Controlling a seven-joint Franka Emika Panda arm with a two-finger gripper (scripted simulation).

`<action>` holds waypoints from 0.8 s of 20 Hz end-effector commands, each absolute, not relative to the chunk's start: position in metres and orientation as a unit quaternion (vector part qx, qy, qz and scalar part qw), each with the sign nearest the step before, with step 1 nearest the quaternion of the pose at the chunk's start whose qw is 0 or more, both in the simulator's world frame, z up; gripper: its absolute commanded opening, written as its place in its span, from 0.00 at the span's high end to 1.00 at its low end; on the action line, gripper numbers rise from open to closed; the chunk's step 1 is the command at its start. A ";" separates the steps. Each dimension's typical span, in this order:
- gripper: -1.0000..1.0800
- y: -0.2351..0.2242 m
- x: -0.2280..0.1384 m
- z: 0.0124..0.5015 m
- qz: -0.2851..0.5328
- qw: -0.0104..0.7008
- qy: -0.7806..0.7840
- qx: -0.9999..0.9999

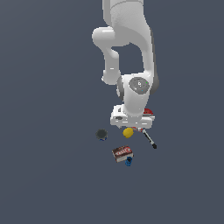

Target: Pick up a designated object from a clutter of objects.

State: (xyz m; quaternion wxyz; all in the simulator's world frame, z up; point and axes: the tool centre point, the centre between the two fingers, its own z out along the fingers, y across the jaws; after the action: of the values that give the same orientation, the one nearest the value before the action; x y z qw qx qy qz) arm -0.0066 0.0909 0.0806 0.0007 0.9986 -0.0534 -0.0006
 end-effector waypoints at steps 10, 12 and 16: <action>0.04 0.092 -0.008 0.060 0.000 0.000 -0.054 0.999; 0.04 0.092 -0.008 0.050 0.000 0.000 -0.054 0.999; 0.04 0.092 -0.008 0.034 0.000 0.000 -0.054 0.999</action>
State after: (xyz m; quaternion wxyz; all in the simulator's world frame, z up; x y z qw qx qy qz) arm -0.0084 0.0920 0.0399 0.0002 0.9985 -0.0542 -0.0007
